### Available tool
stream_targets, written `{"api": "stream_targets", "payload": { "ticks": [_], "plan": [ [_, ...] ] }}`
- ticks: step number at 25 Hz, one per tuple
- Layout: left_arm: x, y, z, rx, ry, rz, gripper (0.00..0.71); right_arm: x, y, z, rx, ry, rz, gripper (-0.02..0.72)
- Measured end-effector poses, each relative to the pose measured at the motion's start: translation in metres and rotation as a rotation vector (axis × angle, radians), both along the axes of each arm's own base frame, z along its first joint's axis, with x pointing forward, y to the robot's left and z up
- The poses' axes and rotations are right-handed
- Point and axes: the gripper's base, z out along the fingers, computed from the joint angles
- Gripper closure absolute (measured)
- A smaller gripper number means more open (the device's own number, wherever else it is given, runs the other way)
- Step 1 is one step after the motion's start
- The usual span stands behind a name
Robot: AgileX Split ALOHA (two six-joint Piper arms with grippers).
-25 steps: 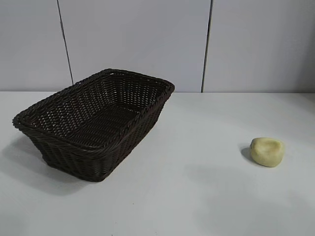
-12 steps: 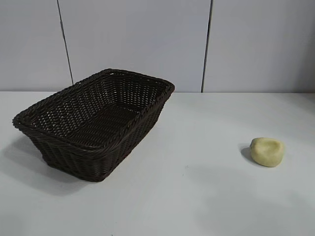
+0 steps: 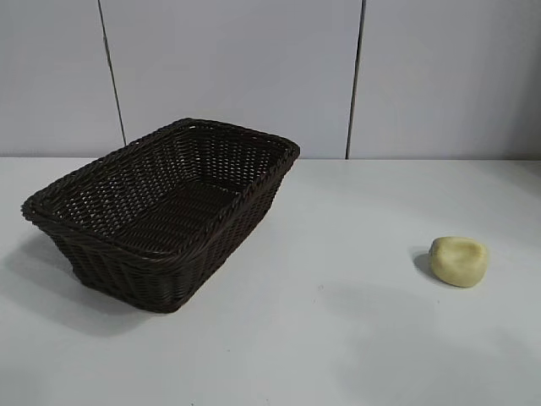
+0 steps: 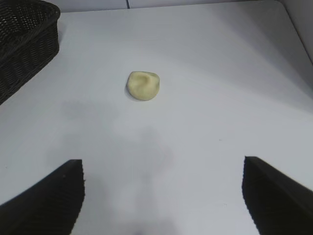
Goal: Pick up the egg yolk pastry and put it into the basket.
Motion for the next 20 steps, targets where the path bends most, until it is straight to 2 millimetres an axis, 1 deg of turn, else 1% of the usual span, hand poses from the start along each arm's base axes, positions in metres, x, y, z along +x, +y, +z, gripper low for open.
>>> {"api": "stream_targets", "payload": {
  "ticks": [3, 5, 7, 9, 12, 15, 18, 20],
  "plan": [
    [0.0, 0.0, 0.0, -0.004, 0.0, -0.003, 0.105, 0.0, 0.0, 0.002, 0.001, -0.012, 0.0, 0.072],
    [-0.001, -0.002, 0.005, -0.015, -0.02, -0.01, 0.105, -0.001, 0.0, 0.01, 0.005, -0.057, 0.001, 0.072],
    [0.002, -0.002, 0.018, -0.025, -0.055, -0.016, 0.105, 0.002, 0.0, 0.019, 0.005, -0.077, 0.001, 0.072],
    [0.01, -0.004, 0.032, -0.045, -0.065, -0.026, 0.105, 0.013, 0.001, 0.029, 0.01, -0.051, 0.003, 0.072],
    [0.032, -0.005, 0.049, -0.066, -0.024, -0.031, 0.105, 0.039, 0.002, 0.042, 0.032, -0.015, 0.011, 0.072],
    [0.063, -0.004, 0.058, -0.075, 0.059, -0.027, 0.105, 0.071, 0.005, 0.052, 0.077, 0.019, 0.025, 0.072],
    [0.099, -0.005, 0.057, -0.106, 0.183, -0.031, 0.105, 0.104, 0.01, 0.056, 0.14, 0.08, 0.045, 0.072],
    [0.124, -0.007, 0.053, -0.131, 0.268, -0.059, 0.105, 0.126, 0.013, 0.053, 0.155, 0.147, 0.076, 0.072]
  ]
}}
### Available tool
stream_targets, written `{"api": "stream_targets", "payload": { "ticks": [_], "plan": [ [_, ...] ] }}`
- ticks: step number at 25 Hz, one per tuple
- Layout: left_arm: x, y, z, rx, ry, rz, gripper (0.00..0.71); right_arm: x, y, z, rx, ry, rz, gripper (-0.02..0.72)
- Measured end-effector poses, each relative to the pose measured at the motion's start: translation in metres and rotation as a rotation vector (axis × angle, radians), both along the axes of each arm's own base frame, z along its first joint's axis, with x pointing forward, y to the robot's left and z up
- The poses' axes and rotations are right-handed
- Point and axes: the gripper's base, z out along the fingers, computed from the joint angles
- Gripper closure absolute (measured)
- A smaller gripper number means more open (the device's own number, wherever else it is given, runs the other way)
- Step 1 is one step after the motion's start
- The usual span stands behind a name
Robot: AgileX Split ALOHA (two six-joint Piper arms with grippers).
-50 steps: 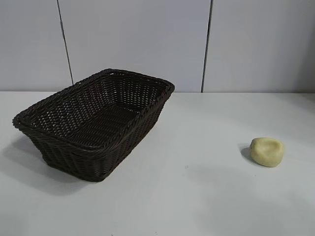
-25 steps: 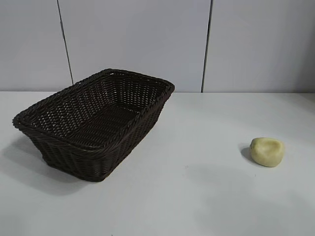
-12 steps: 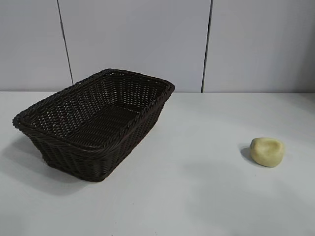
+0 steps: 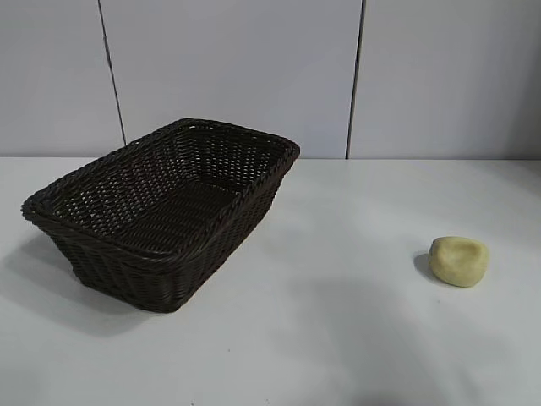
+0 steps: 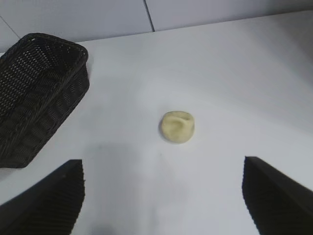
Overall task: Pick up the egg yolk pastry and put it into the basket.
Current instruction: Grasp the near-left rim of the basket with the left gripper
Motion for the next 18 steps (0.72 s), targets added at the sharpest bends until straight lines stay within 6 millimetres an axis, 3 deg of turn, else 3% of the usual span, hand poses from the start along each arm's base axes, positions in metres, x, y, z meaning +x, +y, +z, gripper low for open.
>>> {"api": "stream_targets", "payload": {
  "ticks": [7, 18],
  "plan": [
    [0.06, -0.017, -0.021, -0.15, 0.133, -0.167, 0.105, 0.057, 0.019, -0.024, 0.114, 0.154, 0.195, 0.072],
    [0.111, -0.028, -0.064, -0.342, 0.267, -0.166, 0.105, 0.092, 0.034, -0.054, 0.259, 0.257, 0.311, 0.072]
  ]
}}
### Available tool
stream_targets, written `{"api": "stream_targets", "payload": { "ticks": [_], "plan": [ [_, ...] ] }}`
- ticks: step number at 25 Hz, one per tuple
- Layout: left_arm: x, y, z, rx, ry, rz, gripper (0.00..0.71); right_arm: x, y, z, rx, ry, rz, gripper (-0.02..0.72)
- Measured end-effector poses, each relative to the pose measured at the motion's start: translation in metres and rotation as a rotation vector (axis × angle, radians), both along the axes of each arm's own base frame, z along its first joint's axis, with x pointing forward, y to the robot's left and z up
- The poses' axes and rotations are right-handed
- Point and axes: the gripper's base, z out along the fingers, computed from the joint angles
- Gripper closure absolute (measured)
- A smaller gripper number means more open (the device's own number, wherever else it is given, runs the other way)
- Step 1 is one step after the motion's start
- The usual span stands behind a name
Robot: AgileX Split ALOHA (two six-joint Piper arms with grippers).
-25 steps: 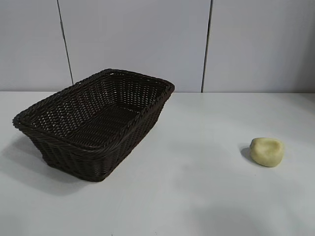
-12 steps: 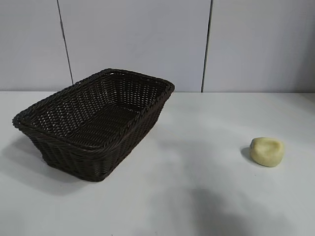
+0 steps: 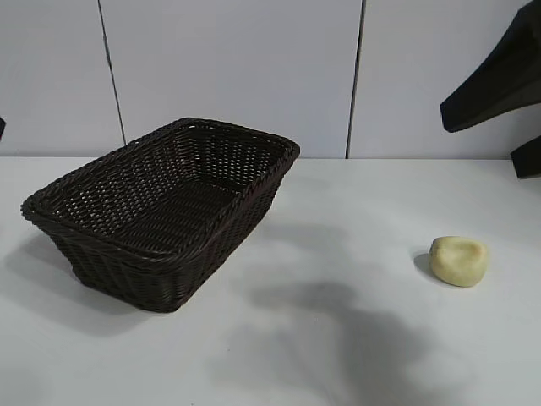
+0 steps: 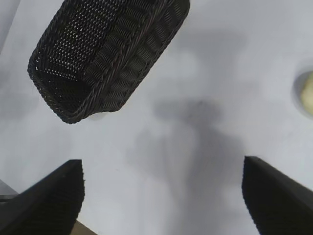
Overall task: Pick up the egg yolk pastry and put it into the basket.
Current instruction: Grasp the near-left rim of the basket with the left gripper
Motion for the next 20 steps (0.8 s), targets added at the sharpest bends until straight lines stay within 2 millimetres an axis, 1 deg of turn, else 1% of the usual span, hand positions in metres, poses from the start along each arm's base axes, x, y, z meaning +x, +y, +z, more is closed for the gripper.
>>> {"api": "stream_targets", "payload": {
  "ticks": [4, 9, 13, 16, 18, 20],
  "plan": [
    [0.01, 0.0, -0.015, -0.013, 0.058, 0.013, 0.105, 0.003, 0.0, -0.003, -0.001, 0.007, 0.008, 0.072],
    [0.012, -0.002, -0.014, -0.032, 0.037, 0.017, 0.105, 0.004, 0.002, -0.001, 0.037, -0.007, 0.0, 0.072],
    [0.011, -0.022, -0.011, -0.062, 0.009, -0.04, 0.105, 0.009, 0.005, -0.002, 0.092, -0.006, -0.007, 0.072],
    [0.01, -0.039, -0.011, -0.057, -0.021, -0.09, 0.105, 0.017, 0.006, -0.014, 0.114, 0.047, -0.013, 0.072],
    [0.009, -0.047, -0.01, -0.052, -0.037, -0.115, 0.105, 0.024, 0.006, -0.022, 0.118, 0.086, -0.013, 0.072],
    [0.007, -0.054, -0.01, -0.048, -0.049, -0.136, 0.105, 0.029, 0.007, -0.027, 0.125, 0.112, -0.008, 0.072]
  ]
}}
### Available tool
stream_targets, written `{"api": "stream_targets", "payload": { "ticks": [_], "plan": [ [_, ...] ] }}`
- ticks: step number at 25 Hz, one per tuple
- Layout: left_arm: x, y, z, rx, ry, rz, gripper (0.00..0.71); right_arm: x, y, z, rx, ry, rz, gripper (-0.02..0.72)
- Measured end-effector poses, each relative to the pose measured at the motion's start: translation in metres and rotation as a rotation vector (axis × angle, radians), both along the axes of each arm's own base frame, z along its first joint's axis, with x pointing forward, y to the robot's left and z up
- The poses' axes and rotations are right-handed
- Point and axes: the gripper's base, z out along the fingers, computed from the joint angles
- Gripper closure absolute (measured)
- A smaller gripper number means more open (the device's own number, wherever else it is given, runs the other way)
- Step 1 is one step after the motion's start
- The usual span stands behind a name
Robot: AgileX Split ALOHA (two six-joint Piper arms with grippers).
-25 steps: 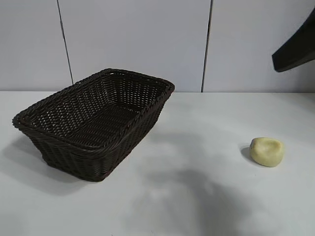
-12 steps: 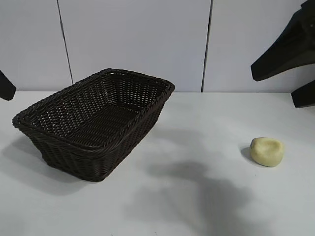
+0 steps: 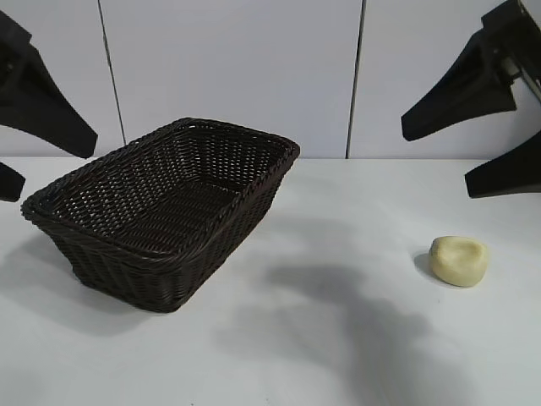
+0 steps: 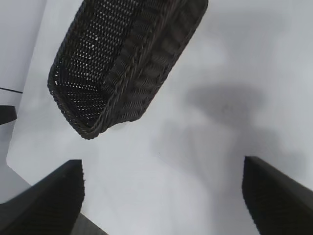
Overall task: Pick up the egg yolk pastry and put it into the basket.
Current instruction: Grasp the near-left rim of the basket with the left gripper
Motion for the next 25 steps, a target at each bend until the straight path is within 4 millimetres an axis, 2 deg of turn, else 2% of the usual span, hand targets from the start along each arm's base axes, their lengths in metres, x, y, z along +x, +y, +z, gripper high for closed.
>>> {"api": "stream_targets", "payload": {
  "ticks": [4, 9, 11, 16, 22, 25],
  "plan": [
    [-0.001, -0.005, 0.001, -0.002, -0.012, -0.007, 0.105, 0.008, 0.007, 0.002, 0.01, 0.002, 0.035, 0.072],
    [0.003, -0.006, -0.007, -0.006, 0.021, -0.001, 0.105, 0.007, 0.044, 0.017, -0.006, -0.068, 0.176, 0.072],
    [0.006, -0.007, -0.014, -0.003, 0.057, -0.007, 0.105, 0.006, 0.051, 0.018, -0.019, -0.085, 0.194, 0.072],
    [0.008, -0.008, -0.021, 0.0, 0.083, -0.007, 0.105, 0.007, 0.051, 0.015, -0.05, -0.096, 0.197, 0.072],
    [0.009, -0.008, -0.02, 0.002, 0.075, 0.001, 0.105, 0.018, 0.052, -0.003, -0.066, -0.041, 0.185, 0.072],
    [0.01, -0.007, -0.02, 0.003, 0.068, 0.008, 0.105, 0.019, 0.052, -0.005, -0.07, -0.04, 0.179, 0.072]
  ]
}}
